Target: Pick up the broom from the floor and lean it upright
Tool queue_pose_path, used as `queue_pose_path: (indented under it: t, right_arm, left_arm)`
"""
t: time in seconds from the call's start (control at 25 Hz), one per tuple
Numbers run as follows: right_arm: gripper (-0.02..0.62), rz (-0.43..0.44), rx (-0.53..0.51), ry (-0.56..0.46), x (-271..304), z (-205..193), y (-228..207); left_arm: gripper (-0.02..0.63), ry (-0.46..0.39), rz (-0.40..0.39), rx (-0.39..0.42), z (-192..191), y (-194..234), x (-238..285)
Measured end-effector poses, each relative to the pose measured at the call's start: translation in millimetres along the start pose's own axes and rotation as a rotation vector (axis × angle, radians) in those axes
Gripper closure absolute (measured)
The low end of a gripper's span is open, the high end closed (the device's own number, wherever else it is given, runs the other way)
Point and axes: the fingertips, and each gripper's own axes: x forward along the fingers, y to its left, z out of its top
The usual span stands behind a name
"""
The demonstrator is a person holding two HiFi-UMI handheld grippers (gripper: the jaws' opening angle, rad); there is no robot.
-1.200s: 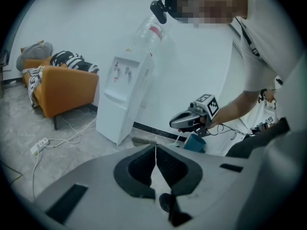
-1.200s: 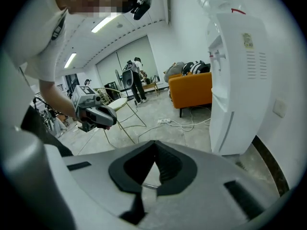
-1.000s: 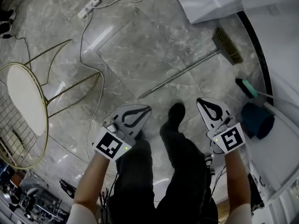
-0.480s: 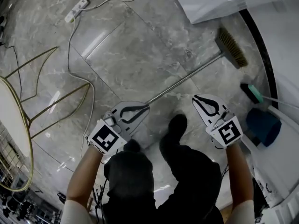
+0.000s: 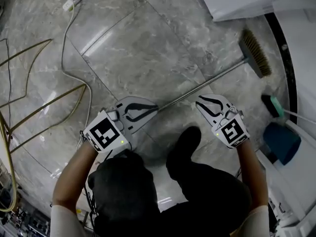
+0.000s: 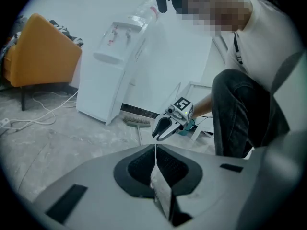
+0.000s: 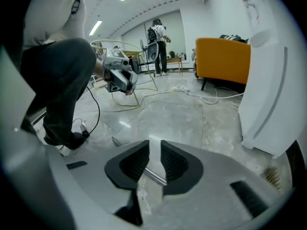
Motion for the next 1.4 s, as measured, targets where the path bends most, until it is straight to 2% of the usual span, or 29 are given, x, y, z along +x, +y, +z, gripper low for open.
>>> queue_pose_path:
  t: [0.24,0.4,0.52,1.0,1.24,1.4]
  right_arm:
    - [0.499,0.104,-0.132,0.119,51,-47,22]
    - [0.491,0.171,-0.209,0.178,76,-74,33]
    - [0.482,0.206,-0.274,0.221,93,-91,37]
    - [0.462,0.386,-0.637,0.388,130,-131,50]
    - [0.469,0.460,-0.711,0.427,140,-143,56]
    - [0.509,0.482,-0.762,0.447,138,-146,59]
  left_arm:
    - [0.594,0.007,-0.002,-0.047,-38,3,-2]
    - [0.594,0.006,0.013,-0.136,-51,1,-10]
    - [0.594,0.016,0.034,-0.164,-61,5,-18]
    - [0.594,0.025,0.094,-0.196,-79,7,-37]
    - [0.594,0.024,0.126,-0.214,-78,14,-45]
    - [0.594,0.035,0.138,-0.195,-79,16,-47]
